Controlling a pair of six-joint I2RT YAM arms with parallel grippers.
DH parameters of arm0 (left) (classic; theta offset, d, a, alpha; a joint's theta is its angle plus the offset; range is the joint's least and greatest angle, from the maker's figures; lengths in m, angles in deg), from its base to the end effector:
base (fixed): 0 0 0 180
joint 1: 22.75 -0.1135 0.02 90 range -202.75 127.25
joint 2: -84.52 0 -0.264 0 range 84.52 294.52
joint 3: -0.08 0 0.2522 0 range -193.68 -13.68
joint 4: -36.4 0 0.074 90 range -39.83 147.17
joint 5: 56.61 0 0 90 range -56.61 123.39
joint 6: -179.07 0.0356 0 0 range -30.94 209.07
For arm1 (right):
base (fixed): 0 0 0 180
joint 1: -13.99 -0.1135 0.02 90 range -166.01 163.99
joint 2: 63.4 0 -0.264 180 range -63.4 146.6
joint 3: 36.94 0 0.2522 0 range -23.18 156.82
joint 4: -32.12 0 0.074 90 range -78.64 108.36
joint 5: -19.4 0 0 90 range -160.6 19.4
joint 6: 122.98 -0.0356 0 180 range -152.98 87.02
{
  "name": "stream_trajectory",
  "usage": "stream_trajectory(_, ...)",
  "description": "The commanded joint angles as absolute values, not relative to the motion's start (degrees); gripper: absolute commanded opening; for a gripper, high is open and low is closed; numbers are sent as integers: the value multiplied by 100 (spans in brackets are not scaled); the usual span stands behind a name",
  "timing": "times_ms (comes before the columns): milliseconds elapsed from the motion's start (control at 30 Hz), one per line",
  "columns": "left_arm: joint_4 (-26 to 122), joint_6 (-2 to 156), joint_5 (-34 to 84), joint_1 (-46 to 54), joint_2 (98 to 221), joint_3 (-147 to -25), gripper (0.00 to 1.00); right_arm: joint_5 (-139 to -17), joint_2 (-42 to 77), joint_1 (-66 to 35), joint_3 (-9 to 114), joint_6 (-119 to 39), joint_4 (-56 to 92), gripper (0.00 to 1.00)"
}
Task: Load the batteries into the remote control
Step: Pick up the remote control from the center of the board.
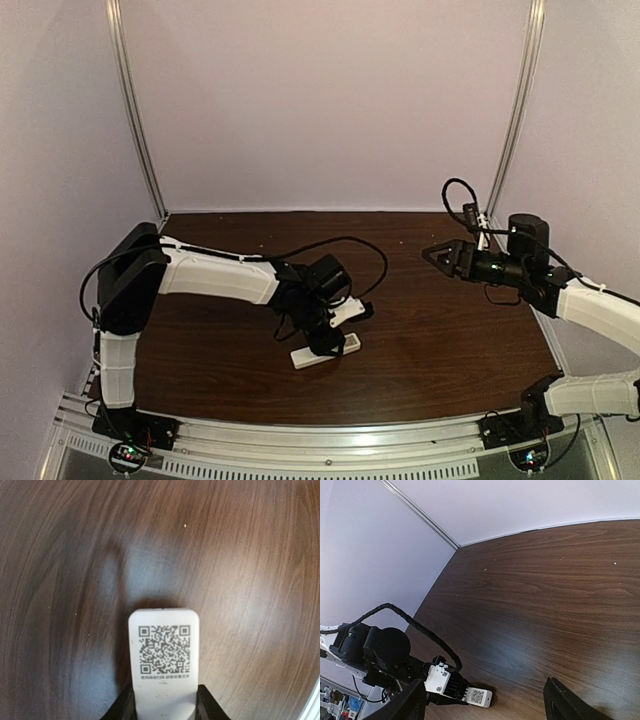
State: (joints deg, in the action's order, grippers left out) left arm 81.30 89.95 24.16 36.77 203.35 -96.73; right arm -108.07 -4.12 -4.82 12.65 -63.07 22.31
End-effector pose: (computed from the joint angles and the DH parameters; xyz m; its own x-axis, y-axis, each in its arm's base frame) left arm 0.2101 -0.3682 0.1498 -0.4530 0.7996 -0.3942 0.8896 0.4343 -0.1415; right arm 0.2109 0.0947 0.2639 -0.6738 0.1908 -0.7138 -0.5327 0.5440 0.6483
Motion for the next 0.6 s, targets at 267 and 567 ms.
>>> stream_trajectory(267,5676,8295,-119,2913,18072,-8649,6,-11542,-597,-1470,1399,-6084,3053,74)
stream_trajectory(567,4109,7795,-1238,2910,17441,-8276,5,-11500,-250,-2748,2091,-5529,3224,74)
